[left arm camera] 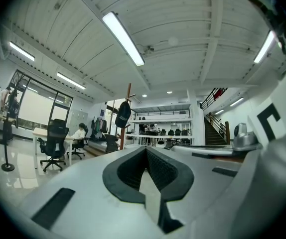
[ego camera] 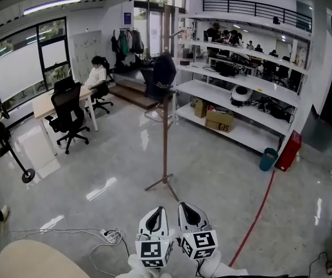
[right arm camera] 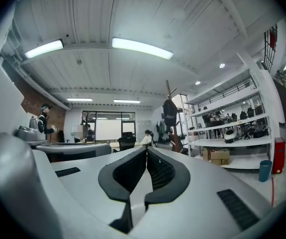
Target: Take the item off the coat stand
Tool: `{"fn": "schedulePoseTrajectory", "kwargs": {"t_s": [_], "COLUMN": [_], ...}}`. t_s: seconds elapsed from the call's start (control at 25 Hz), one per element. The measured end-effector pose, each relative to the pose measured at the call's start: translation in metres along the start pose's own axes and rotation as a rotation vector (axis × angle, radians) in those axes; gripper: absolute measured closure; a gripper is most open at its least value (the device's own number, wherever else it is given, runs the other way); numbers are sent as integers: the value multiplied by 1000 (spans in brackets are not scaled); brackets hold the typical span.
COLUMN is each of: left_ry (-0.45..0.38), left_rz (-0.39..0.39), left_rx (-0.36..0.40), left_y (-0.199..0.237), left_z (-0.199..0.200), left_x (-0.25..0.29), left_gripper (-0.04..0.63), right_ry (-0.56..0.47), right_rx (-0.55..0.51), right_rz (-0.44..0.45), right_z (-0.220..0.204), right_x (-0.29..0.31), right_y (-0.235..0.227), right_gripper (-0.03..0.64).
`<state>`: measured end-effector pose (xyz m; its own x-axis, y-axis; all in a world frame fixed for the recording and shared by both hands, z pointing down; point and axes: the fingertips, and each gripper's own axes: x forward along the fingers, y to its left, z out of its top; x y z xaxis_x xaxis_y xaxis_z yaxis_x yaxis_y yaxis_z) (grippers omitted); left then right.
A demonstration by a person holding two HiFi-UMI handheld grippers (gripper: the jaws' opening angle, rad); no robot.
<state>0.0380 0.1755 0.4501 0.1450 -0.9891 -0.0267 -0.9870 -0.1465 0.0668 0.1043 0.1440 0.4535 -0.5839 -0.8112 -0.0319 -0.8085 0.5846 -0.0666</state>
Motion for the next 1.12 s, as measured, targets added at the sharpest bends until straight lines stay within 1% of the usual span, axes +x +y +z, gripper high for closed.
{"fn": "schedulePoseTrajectory", "kwargs": {"t_s": [0.2,0.36,0.64,0.8,1.12], "left_ry": [1,17,32,42,37], "left_rz": [-12,-17,-32,-50,-37], "left_rx": [2,-8,-32,-29,-25], "left_y": [16,26,29,30,44], "left_z": [-1,-7,-17,-21,-22], "left_x": [21,29,41,48,75], "left_gripper": [607,607,607,607,607], "right_ry": [2,14,32,34,27], "right_rx": [5,13,9,17,9], "right_rz": [-7,-22,-39,-59,-48], "right_z": [-2,-9,-17,-20,-21], "right_x": [25,33,45,51,83], "right_y": [-3,-3,-9,-16,-27], "right_gripper": [606,606,606,606,606]}}
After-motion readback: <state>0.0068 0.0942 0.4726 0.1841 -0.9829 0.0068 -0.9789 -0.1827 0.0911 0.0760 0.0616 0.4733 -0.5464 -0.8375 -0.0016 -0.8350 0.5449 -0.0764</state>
